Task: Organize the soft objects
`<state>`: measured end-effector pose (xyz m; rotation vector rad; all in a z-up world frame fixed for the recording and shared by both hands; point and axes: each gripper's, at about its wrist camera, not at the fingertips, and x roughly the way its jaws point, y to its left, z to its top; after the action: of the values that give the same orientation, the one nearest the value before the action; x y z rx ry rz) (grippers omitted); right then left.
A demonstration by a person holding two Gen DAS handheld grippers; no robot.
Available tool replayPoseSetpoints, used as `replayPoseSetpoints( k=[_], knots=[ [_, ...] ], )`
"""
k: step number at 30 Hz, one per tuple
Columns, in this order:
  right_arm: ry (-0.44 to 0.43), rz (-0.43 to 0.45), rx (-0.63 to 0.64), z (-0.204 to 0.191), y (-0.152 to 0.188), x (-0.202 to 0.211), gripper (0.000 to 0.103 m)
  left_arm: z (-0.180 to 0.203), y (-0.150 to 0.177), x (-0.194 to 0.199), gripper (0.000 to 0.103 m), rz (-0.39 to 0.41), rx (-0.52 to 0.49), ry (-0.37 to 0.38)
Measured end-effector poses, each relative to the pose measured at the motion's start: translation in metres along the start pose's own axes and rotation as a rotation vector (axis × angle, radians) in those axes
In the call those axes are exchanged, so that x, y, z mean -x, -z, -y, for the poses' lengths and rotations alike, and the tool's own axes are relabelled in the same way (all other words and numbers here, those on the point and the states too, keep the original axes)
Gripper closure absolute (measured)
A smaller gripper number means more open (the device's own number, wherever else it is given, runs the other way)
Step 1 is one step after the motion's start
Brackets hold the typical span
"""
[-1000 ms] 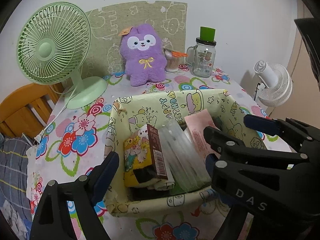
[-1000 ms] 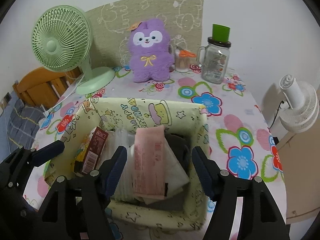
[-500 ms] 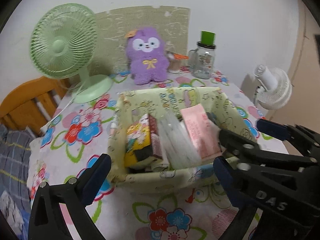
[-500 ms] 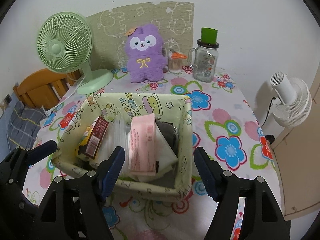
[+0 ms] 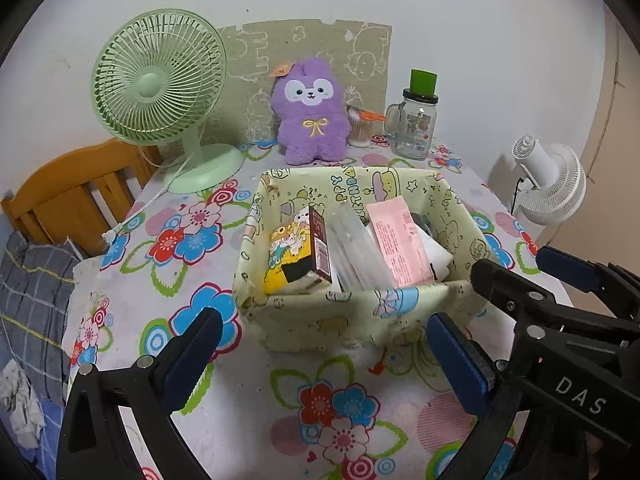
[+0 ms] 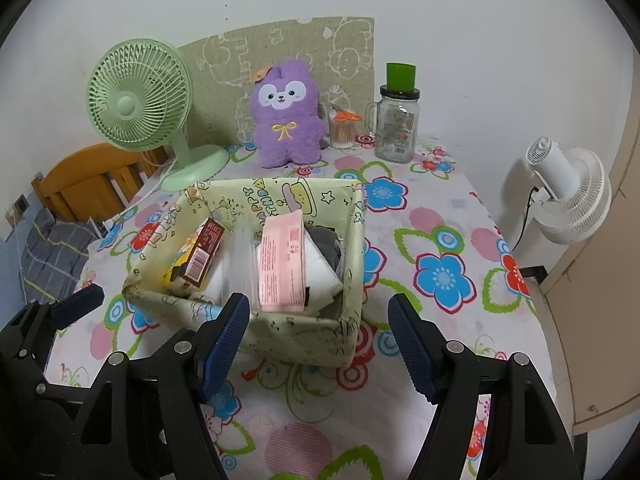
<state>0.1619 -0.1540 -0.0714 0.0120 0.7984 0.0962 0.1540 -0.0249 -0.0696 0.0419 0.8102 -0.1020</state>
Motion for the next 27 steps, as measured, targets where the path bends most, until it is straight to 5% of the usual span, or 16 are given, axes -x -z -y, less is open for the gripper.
replayPoseSetpoints(
  k=[27],
  knots=[
    [0.014,0.060,-0.017,0.015,0.040,0.062,0.028,-0.010,0.032,0.062,0.000,0.080,0.029,-0.049]
  ],
)
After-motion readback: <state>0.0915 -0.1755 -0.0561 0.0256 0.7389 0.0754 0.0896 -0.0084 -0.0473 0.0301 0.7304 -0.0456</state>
